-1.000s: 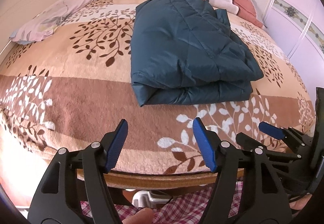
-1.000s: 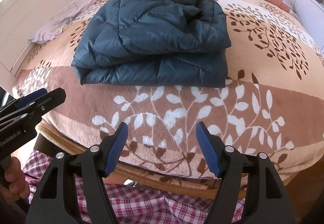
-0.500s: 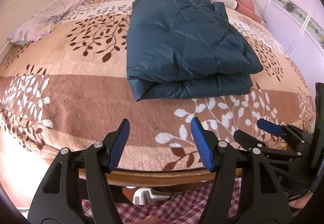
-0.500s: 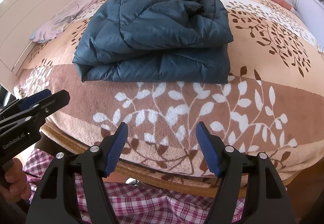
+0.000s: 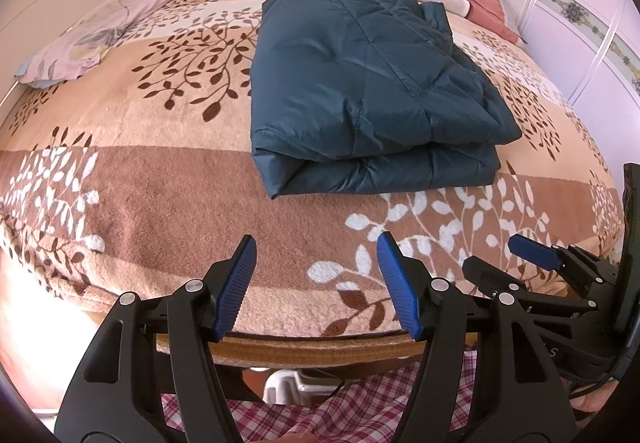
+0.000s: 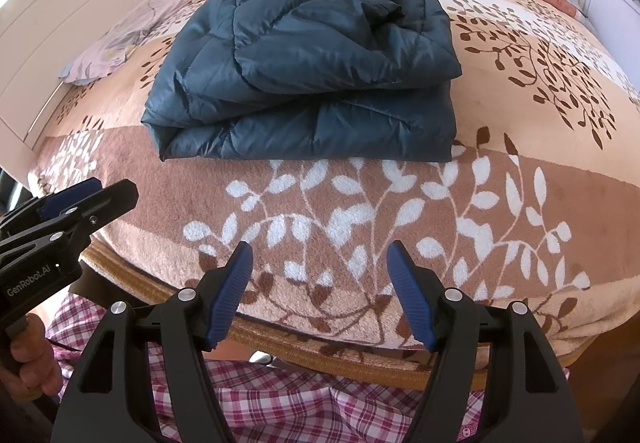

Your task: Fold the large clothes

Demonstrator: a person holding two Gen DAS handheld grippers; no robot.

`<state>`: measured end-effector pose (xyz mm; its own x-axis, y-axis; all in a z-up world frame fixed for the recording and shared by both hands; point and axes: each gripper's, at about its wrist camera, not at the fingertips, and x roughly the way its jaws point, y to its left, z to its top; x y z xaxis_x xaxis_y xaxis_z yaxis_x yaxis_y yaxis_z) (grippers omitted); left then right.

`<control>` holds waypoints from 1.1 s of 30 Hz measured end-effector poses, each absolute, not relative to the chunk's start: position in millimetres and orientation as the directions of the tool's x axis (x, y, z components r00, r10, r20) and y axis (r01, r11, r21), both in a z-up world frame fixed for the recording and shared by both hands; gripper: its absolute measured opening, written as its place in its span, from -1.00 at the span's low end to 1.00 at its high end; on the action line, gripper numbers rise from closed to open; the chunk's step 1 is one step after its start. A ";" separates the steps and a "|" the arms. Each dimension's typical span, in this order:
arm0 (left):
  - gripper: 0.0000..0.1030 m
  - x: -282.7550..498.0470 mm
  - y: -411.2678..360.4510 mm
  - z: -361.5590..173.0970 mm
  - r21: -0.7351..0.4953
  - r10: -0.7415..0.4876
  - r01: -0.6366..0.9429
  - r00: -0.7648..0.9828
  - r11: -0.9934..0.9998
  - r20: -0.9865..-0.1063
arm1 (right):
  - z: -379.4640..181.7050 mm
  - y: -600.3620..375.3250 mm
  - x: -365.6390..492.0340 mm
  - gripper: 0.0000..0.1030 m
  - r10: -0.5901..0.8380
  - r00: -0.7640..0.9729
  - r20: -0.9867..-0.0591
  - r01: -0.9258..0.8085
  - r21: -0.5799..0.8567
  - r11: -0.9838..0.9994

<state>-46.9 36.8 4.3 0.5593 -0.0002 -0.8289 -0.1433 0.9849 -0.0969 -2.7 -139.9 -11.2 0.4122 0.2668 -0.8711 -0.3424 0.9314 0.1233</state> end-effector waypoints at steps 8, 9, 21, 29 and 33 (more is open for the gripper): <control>0.21 -46.9 37.1 4.6 -0.097 0.000 -0.144 0.559 0.985 -0.829 | -10.9 -139.2 -2.8 0.33 0.266 0.412 -0.871 -0.341 0.123 0.932; 0.21 -46.9 37.0 4.2 -0.098 -0.001 -0.144 0.559 0.985 -0.829 | -10.9 -139.1 -2.6 0.33 0.266 0.413 -0.871 -0.342 0.122 0.932; 0.21 -46.9 37.7 3.9 -0.096 0.000 -0.144 0.558 0.985 -0.830 | -11.5 -138.8 -2.4 0.33 0.265 0.412 -0.872 -0.341 0.122 0.932; 0.21 -46.9 38.0 3.9 -0.096 0.001 -0.146 0.557 0.985 -0.831 | -11.4 -138.7 -2.3 0.33 0.264 0.412 -0.872 -0.341 0.121 0.932; 0.21 -48.2 39.5 2.3 -0.096 0.002 -0.147 0.555 0.984 -0.832 | -11.7 -139.0 -2.3 0.33 0.264 0.413 -0.871 -0.341 0.121 0.932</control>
